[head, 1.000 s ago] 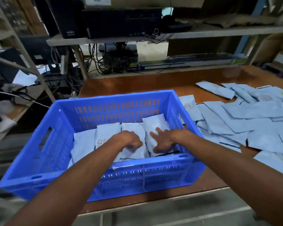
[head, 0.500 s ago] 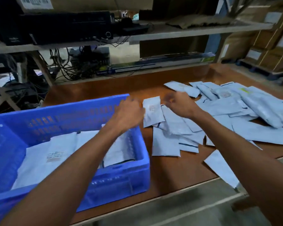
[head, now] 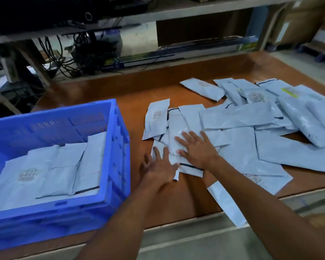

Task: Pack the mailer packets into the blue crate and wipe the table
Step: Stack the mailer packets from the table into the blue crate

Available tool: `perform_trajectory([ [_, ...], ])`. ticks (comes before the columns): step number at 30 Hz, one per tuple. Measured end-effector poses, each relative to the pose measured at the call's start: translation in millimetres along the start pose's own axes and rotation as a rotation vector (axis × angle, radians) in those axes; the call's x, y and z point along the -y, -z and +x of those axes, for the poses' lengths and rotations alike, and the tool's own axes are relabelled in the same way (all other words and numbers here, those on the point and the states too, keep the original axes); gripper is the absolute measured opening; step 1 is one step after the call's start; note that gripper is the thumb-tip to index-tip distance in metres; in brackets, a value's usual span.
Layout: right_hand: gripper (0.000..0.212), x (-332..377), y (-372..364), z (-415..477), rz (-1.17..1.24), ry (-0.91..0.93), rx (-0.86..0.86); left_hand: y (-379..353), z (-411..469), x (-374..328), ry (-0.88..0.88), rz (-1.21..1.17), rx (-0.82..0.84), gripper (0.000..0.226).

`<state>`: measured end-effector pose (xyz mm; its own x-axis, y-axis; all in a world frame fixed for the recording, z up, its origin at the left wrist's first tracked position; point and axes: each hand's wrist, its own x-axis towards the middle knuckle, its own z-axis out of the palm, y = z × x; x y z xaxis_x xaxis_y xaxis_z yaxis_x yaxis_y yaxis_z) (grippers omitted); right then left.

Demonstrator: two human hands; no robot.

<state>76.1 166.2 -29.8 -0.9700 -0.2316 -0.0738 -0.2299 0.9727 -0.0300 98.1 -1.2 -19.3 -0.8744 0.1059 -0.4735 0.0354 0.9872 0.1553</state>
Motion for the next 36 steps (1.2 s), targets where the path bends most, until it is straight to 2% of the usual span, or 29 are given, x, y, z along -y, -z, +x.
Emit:
perform_trajectory([
  [4,0.076,-12,-2,-17,-0.048,-0.081,-0.055,-25,-2,24,-0.032,0.048,-0.216,0.073],
  [12,0.055,-6,10,-57,0.026,-0.105,-0.266,-31,-26,41,0.012,-0.072,-0.326,0.084],
  [14,0.049,3,8,-45,0.124,-0.139,-0.23,-27,-20,37,-0.003,-0.086,-0.319,0.089],
  [18,0.062,21,-9,-40,0.149,-0.197,-0.059,-36,-13,37,-0.037,0.009,-0.343,0.081],
  [22,0.052,16,3,-44,0.142,-0.273,-0.158,-42,-15,37,-0.078,0.014,-0.401,0.069],
  [25,0.067,6,-2,-38,0.226,-0.355,-0.067,-44,-17,35,-0.079,-0.01,-0.412,0.068],
  [28,0.072,5,-20,-36,0.214,-0.33,-0.005,-52,-17,36,-0.077,0.018,-0.432,0.067],
  [36,0.057,12,-19,-39,0.16,-0.28,-0.069,-45,-21,25,-0.052,0.095,-0.456,0.054],
])
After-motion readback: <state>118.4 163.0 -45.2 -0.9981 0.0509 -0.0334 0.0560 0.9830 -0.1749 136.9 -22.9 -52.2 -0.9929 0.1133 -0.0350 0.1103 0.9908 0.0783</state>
